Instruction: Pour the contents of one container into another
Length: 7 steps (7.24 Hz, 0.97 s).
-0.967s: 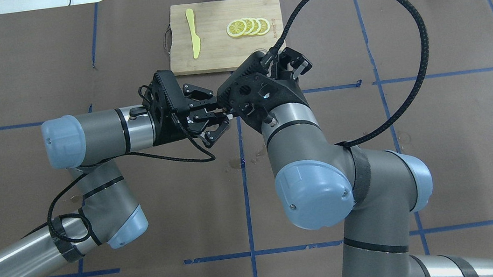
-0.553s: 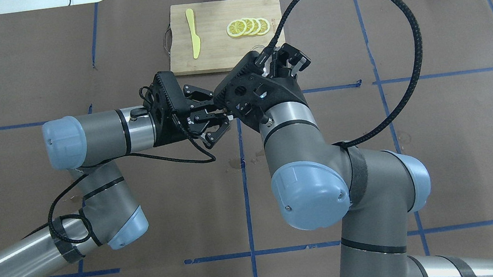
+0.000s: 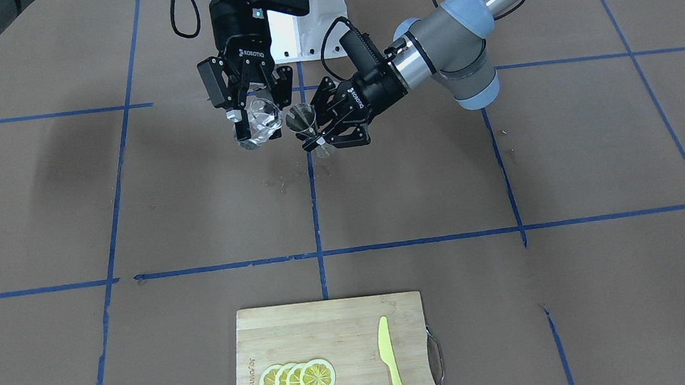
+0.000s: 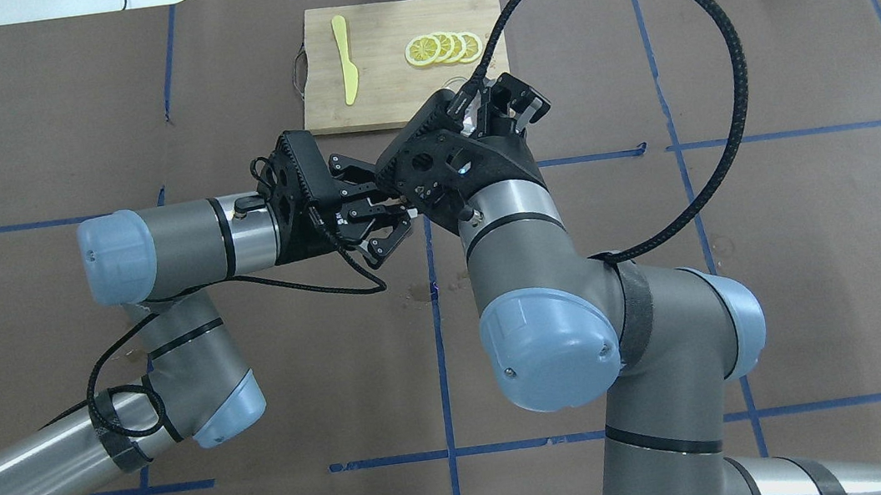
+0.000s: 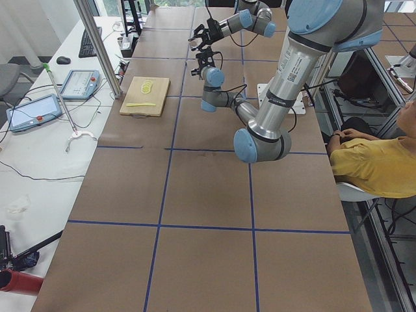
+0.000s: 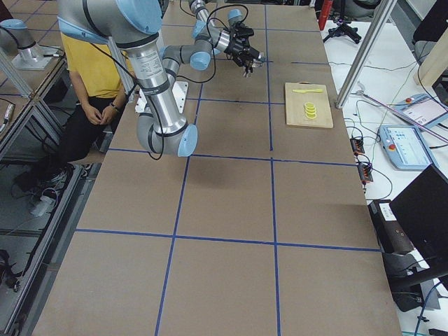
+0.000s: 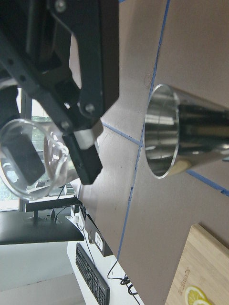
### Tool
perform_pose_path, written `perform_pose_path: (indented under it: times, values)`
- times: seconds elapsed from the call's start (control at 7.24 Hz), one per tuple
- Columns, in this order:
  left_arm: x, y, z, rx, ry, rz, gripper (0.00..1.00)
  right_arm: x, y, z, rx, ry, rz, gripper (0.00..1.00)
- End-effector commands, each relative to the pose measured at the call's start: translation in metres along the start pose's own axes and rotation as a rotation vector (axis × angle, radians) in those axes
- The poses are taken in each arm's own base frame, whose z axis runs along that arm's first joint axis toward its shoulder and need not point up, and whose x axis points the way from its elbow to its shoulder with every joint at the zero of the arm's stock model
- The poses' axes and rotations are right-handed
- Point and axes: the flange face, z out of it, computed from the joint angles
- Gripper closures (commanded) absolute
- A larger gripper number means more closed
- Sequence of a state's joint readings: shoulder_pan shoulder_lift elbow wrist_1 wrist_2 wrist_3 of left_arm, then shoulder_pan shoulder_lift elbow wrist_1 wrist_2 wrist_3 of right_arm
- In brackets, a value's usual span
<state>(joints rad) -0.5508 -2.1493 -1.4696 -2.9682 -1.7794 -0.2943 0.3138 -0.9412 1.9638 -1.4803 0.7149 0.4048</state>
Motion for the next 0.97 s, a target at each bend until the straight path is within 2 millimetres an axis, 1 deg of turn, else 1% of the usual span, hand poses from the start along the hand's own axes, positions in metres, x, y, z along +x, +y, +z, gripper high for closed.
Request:
perform_pose_path:
  times: [0.0, 0.28, 0.69, 0.83]
  values:
    - [0.0003, -0.0009, 0.0002, 0.003, 0.001, 0.0, 1.0, -0.0006, -0.0001, -0.0002, -0.001, -0.001, -0.01, 1.0]
    - [0.0002, -0.0008, 0.0003, 0.001, 0.0, 0.0, 1.0, -0.0048, 0.0006, -0.0041, 0.004, 0.005, -0.043, 1.0]
    - [0.0001, 0.0, -0.0002, 0.001, 0.0, 0.0, 1.0, -0.0043, -0.0002, -0.0088, 0.019, 0.039, -0.163, 1.0]
    - [0.0001, 0.0, -0.0002, 0.001, 0.0, 0.0, 1.0, -0.0055, 0.0002, -0.0092, 0.02, 0.045, -0.171, 1.0]
